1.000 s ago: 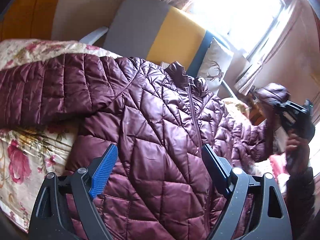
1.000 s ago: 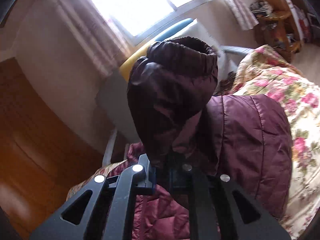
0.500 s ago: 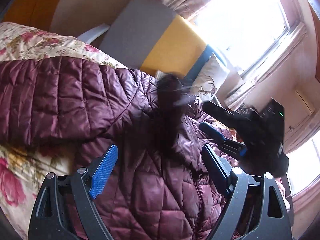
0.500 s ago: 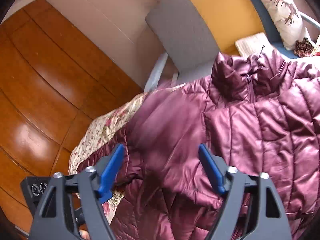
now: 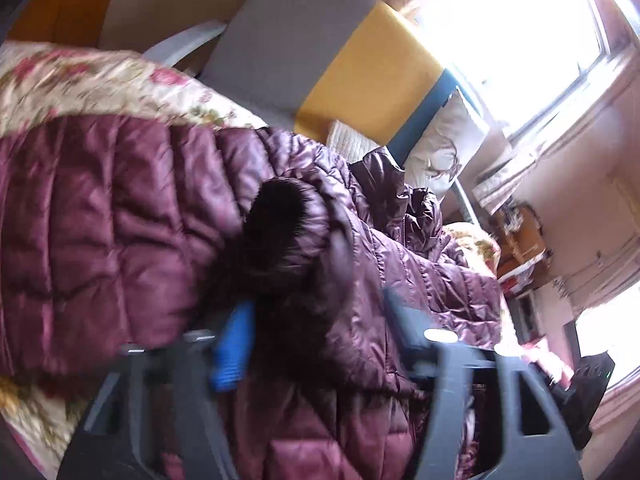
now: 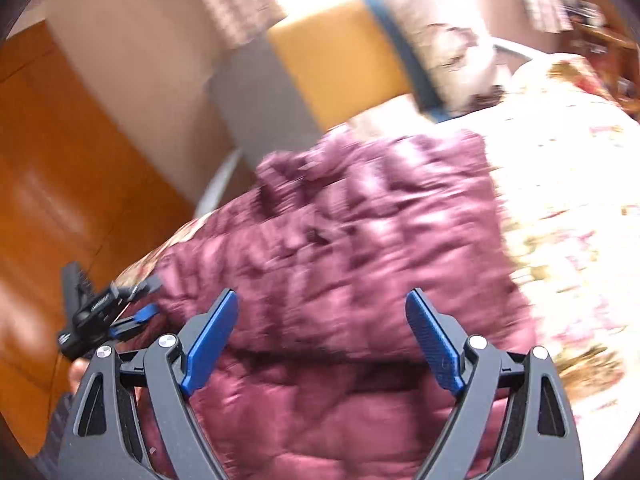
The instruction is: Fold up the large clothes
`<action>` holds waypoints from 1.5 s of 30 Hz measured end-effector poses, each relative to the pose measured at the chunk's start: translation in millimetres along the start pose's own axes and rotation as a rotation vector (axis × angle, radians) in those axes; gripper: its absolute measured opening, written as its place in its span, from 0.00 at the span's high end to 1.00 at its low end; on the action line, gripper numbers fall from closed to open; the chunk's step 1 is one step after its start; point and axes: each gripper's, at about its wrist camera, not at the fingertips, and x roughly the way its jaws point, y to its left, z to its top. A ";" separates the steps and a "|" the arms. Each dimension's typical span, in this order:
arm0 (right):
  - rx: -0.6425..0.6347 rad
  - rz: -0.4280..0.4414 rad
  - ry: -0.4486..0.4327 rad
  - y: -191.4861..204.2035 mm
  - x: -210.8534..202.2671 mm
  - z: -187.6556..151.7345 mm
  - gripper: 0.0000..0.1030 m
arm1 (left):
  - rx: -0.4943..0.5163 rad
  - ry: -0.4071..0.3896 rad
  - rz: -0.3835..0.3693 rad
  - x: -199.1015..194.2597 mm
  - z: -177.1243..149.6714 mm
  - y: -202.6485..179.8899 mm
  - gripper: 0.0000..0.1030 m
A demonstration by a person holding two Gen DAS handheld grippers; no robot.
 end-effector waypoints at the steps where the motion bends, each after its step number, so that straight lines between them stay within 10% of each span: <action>1: 0.007 -0.015 -0.011 -5.0 -1.6 6.3 0.18 | 0.023 0.001 0.005 1.2 3.6 -4.2 0.75; 10: 0.000 -0.183 0.002 -6.2 81.1 58.8 0.23 | 0.107 -0.090 0.132 -18.2 4.2 -1.6 0.82; 21: -0.191 -0.422 0.002 2.0 149.6 19.3 0.17 | 0.095 -0.020 0.257 32.0 -21.7 32.8 0.77; 25: -0.191 -0.428 0.015 5.1 145.1 21.5 0.16 | 0.028 -0.042 0.226 16.6 -19.6 35.5 0.74; 31: -0.190 -0.349 -0.034 39.4 97.9 18.1 0.03 | -0.055 -0.197 0.240 -50.1 -28.6 42.1 0.35; 39: -0.317 -0.139 0.070 103.4 56.4 -72.1 0.02 | -0.307 -0.315 0.315 -141.0 -59.8 130.4 0.34; 45: -0.449 -0.172 0.113 129.4 64.6 -134.1 0.02 | -0.584 -0.416 0.426 -209.7 -83.9 226.2 0.34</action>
